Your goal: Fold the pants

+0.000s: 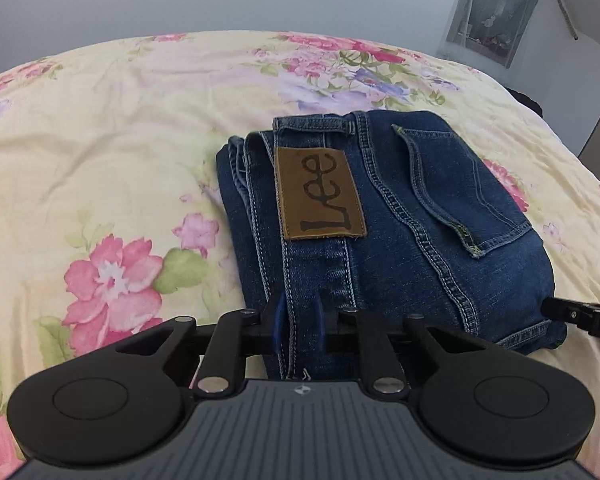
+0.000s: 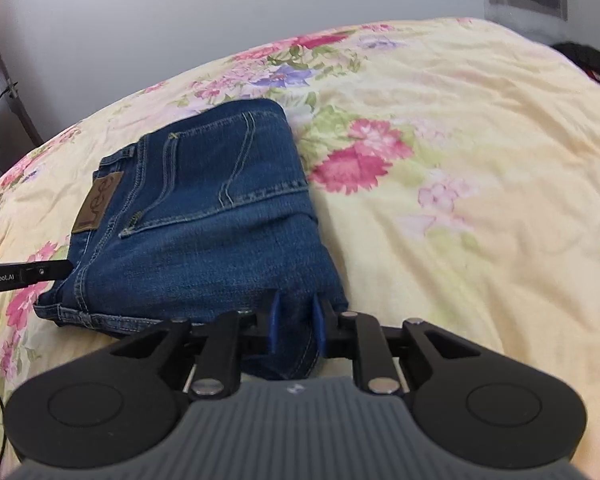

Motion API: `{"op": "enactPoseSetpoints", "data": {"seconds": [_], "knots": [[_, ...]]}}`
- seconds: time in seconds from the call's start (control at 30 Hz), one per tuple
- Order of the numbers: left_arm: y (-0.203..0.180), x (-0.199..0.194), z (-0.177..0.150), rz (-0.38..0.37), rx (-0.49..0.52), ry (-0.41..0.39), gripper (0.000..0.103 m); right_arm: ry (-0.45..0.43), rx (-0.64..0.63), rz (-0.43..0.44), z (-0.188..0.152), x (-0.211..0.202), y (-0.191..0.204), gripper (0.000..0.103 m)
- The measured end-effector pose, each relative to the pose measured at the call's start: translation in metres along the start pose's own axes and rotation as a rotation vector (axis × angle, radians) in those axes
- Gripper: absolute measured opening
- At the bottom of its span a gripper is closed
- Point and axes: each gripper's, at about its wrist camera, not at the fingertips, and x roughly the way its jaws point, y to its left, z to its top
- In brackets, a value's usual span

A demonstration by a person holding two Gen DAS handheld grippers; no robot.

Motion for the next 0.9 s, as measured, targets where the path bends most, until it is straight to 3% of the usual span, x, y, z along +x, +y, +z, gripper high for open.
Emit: {"op": "enactPoseSetpoints", "data": {"seconds": [0.13, 0.37, 0.47, 0.53, 0.63, 0.77, 0.9], "knots": [[-0.005, 0.006, -0.007, 0.029, 0.031, -0.009, 0.018, -0.014, 0.061, 0.013, -0.007, 0.005, -0.006, 0.015], [0.001, 0.003, -0.016, 0.018, -0.047, -0.039, 0.02, -0.023, 0.139, 0.047, -0.014, 0.002, -0.014, 0.015], [-0.001, 0.003, -0.014, 0.02, -0.036, -0.033, 0.02, -0.112, 0.199, 0.085, -0.016, -0.016, -0.024, 0.02], [0.002, 0.003, -0.013, 0.007, -0.047, -0.03, 0.02, -0.173, 0.212, 0.038, -0.014, -0.028, -0.03, 0.021], [0.004, 0.003, -0.014, 0.001, -0.055, -0.03, 0.022, -0.153, 0.11, -0.072, -0.014, -0.027, -0.029, 0.021], [0.003, 0.003, -0.014, 0.003, -0.055, -0.029, 0.022, -0.14, -0.077, -0.085, -0.015, -0.015, -0.008, 0.021], [0.004, 0.002, -0.014, 0.003, -0.061, -0.031, 0.022, -0.173, -0.284, -0.162, -0.021, -0.002, 0.013, 0.021]]}}
